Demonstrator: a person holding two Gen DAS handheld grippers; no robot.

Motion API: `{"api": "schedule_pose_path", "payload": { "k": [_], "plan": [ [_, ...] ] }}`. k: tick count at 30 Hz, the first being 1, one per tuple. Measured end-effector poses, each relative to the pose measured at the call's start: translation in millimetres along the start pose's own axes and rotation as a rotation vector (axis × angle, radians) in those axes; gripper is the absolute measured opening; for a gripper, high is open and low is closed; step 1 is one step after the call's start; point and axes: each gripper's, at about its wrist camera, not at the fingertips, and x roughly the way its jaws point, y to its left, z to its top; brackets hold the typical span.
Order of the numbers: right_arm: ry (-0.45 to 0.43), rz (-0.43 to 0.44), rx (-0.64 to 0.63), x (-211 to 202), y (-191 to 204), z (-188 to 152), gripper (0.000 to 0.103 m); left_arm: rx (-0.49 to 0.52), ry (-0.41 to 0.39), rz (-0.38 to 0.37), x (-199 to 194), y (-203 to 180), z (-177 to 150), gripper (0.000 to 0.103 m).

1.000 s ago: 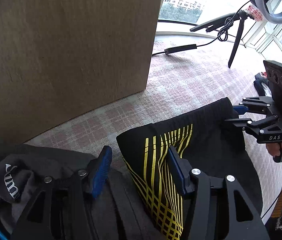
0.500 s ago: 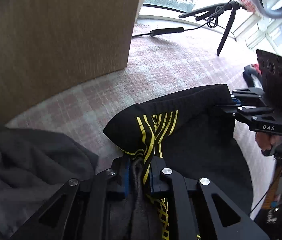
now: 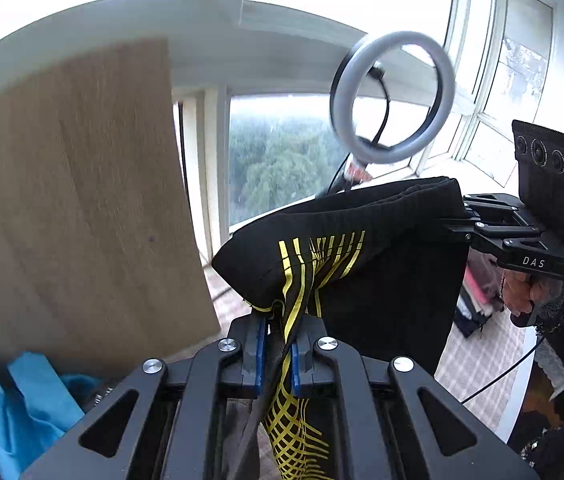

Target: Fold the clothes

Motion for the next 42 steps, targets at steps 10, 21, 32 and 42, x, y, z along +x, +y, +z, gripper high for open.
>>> {"api": "schedule_pose_path", "payload": {
  "k": [10, 21, 32, 42],
  "plan": [
    [-0.169, -0.070, -0.214, -159.8, 83.9, 6.5, 0.009, 0.186, -0.180, -0.033, -112.2, -119.1, -28.2, 0.005],
    [0.312, -0.081, -0.018, -155.7, 101.0, -293.1, 0.009, -0.035, 0.279, -0.260, -5.5, -240.1, -298.4, 0.005],
    [0.482, 0.028, -0.112, -185.2, 115.8, -388.4, 0.009, -0.002, 0.362, -0.227, -26.5, -308.2, -367.2, 0.008],
    [0.682, 0.200, -0.113, -231.2, 92.1, -378.9, 0.019, -0.065, 0.463, -0.182, -66.2, -239.2, -372.1, 0.017]
  ]
}}
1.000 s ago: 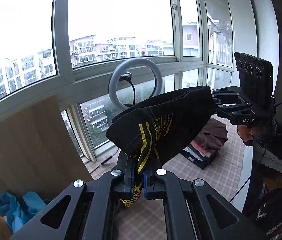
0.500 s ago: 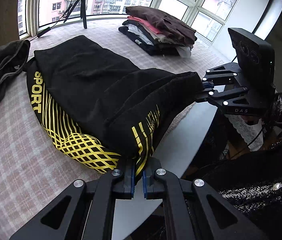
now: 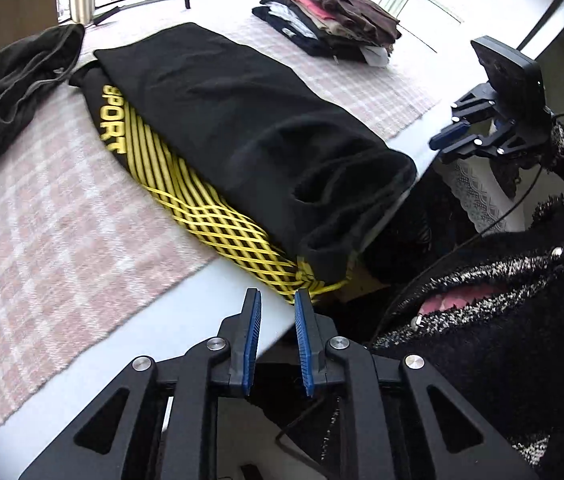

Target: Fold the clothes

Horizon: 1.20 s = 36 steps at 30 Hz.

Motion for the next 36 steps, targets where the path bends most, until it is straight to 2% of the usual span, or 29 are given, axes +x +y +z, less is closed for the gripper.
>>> {"api": "schedule_pose_path", "payload": {
  "k": [2, 4, 5, 6, 9, 13, 18, 19, 20, 21, 24, 27, 29, 31, 32, 34, 35, 36],
  "plan": [
    [-0.042, -0.061, 0.039, -15.1, -6.2, 11.8, 0.021, -0.003, -0.048, 0.064, -5.3, 36.1, 20.8, 0.018],
    [-0.131, -0.126, 0.079, -23.4, -5.3, 29.6, 0.027, 0.013, -0.102, 0.124, -3.0, 76.1, 51.3, 0.023],
    [-0.177, -0.153, 0.099, -24.9, -3.3, 39.4, 0.034, 0.020, -0.129, 0.153, -1.9, 96.2, 66.5, 0.025],
    [-0.217, -0.163, 0.115, -18.8, 2.8, 50.7, 0.038, 0.034, -0.145, 0.175, 3.7, 114.1, 82.8, 0.025],
    [-0.271, -0.161, 0.140, 16.8, 27.6, 83.5, 0.038, 0.100, -0.157, 0.225, 33.0, 154.3, 128.2, 0.025],
    [-0.174, -0.211, 0.106, 77.2, 63.0, 102.1, 0.038, 0.190, -0.137, 0.215, 65.9, 180.0, 173.4, 0.025],
    [-0.134, -0.243, 0.148, 96.4, 83.6, 98.4, 0.038, 0.262, -0.090, 0.160, 96.7, 195.8, 202.6, 0.025],
    [-0.132, -0.249, 0.156, 96.9, 86.1, 98.6, 0.038, 0.268, -0.075, 0.144, 101.7, 198.5, 205.8, 0.019],
    [-0.128, -0.253, 0.160, 98.0, 88.2, 99.3, 0.038, 0.276, -0.058, 0.128, 106.3, 200.3, 207.6, 0.003],
    [-0.123, -0.261, 0.158, 99.8, 89.9, 100.0, 0.039, 0.288, -0.047, 0.122, 109.1, 200.9, 208.5, 0.002],
    [-0.100, -0.301, 0.132, 111.2, 94.6, 102.8, 0.046, 0.343, -0.040, 0.138, 109.9, 199.5, 209.5, 0.002],
    [-0.069, -0.321, 0.110, 124.5, 94.9, 106.7, 0.047, 0.365, -0.060, 0.151, 97.2, 201.5, 217.4, 0.002],
    [-0.047, -0.326, 0.100, 132.8, 93.6, 107.0, 0.046, 0.402, -0.076, 0.215, 88.7, 204.8, 224.2, 0.002],
    [0.000, -0.347, 0.107, 139.5, 89.7, 104.3, 0.023, 0.428, -0.071, 0.329, 87.7, 213.9, 232.4, 0.002],
    [0.017, -0.349, 0.125, 140.2, 86.4, 101.5, 0.000, 0.413, -0.057, 0.391, 91.1, 221.0, 237.4, 0.000],
    [0.011, -0.345, 0.176, 133.0, 79.9, 96.0, 0.001, 0.380, -0.034, 0.465, 94.4, 233.2, 243.9, 0.000],
    [0.002, -0.340, 0.202, 128.2, 76.9, 93.5, 0.001, 0.364, -0.032, 0.459, 92.3, 236.2, 245.1, 0.005],
    [-0.006, -0.337, 0.224, 123.2, 74.5, 91.7, 0.001, 0.347, -0.038, 0.420, 87.3, 236.3, 244.6, 0.005]
  ]
}}
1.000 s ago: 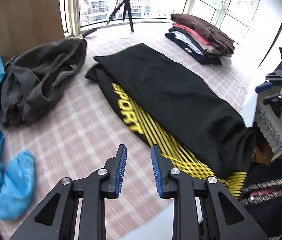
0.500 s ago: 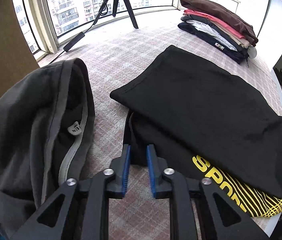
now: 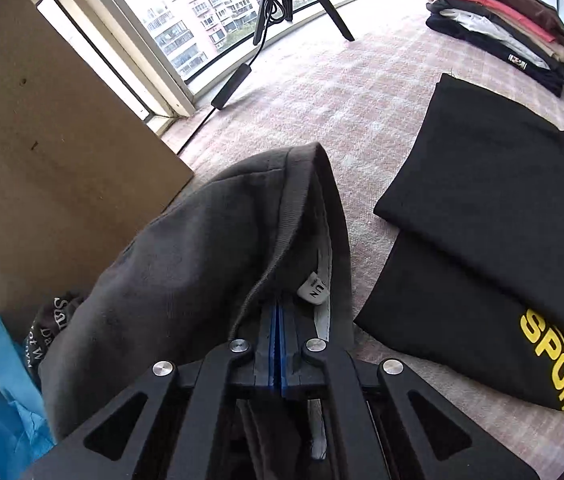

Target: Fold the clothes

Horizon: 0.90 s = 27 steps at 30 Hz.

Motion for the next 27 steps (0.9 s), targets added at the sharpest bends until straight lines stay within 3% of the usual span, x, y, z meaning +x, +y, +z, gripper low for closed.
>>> {"api": "schedule_pose_path", "payload": {
  "k": [2, 4, 6, 7, 11, 16, 21, 24, 27],
  "plan": [
    [-0.026, -0.003, 0.030, -12.9, -2.4, 0.6, 0.001, -0.028, -0.015, -0.077, -7.2, -0.1, 0.4, 0.006],
    [-0.060, -0.007, 0.058, -27.5, -3.3, 1.3, 0.012, -0.026, -0.018, -0.162, -7.8, -13.4, 5.8, 0.016],
    [-0.098, -0.001, 0.076, -39.6, -1.6, 0.9, 0.040, -0.024, -0.022, -0.247, -8.3, -26.7, 11.3, 0.022],
    [-0.109, -0.007, 0.080, -43.1, -0.1, -0.3, 0.043, -0.028, -0.014, -0.275, -5.5, -33.0, 14.5, 0.022],
    [-0.110, -0.054, 0.134, -52.4, -1.5, -11.2, 0.044, -0.066, 0.060, -0.337, 13.3, -54.1, 22.4, 0.021],
    [-0.132, -0.036, 0.165, -61.5, 0.1, -24.5, 0.044, -0.062, 0.073, -0.337, 13.3, -69.1, 14.5, 0.023],
    [-0.048, 0.038, 0.080, -46.0, 16.9, -23.0, 0.044, -0.126, 0.074, -0.350, 2.8, -63.3, 4.3, 0.023],
    [-0.026, 0.107, 0.156, -42.9, 12.8, -33.9, 0.043, -0.135, 0.060, -0.338, -8.3, -64.3, -4.8, 0.023],
    [-0.067, 0.194, 0.245, -47.3, 8.0, -44.1, 0.044, -0.155, 0.060, -0.331, -13.4, -66.3, -12.0, 0.023]
  ]
}}
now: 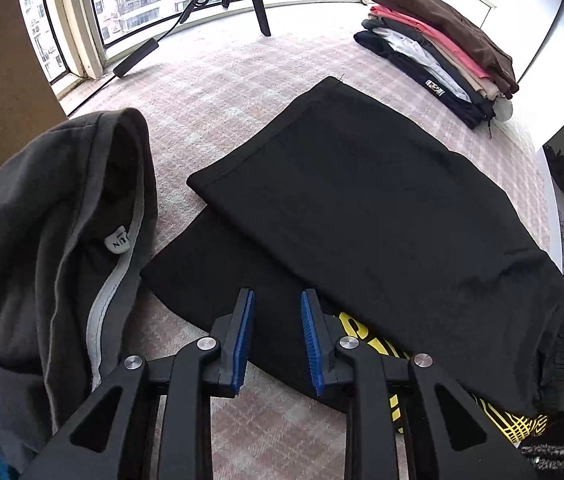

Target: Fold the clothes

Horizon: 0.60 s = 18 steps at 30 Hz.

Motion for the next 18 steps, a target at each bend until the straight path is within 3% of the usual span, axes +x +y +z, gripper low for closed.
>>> {"api": "schedule_pose_path", "payload": {
  "k": [6, 8, 12, 18],
  "plan": [
    [-0.003, 0.044, -0.013, 3.7, 8.5, -3.2, 0.044, -0.030, 0.008, -0.054, 5.7, -7.2, -16.1, 0.023],
    [0.020, 0.070, 0.018, 14.3, 0.9, -7.8, 0.043, -0.031, 0.000, -0.028, 4.2, -8.0, -22.2, 0.023],
    [0.115, 0.041, 0.059, 25.4, -16.6, -31.0, 0.037, -0.051, -0.003, 0.008, -1.6, -5.7, -27.9, 0.023],
    [0.015, 0.069, 0.060, 12.1, -1.5, -15.9, 0.037, -0.086, -0.038, -0.026, -14.7, -6.1, -14.6, 0.025]
  ]
}}
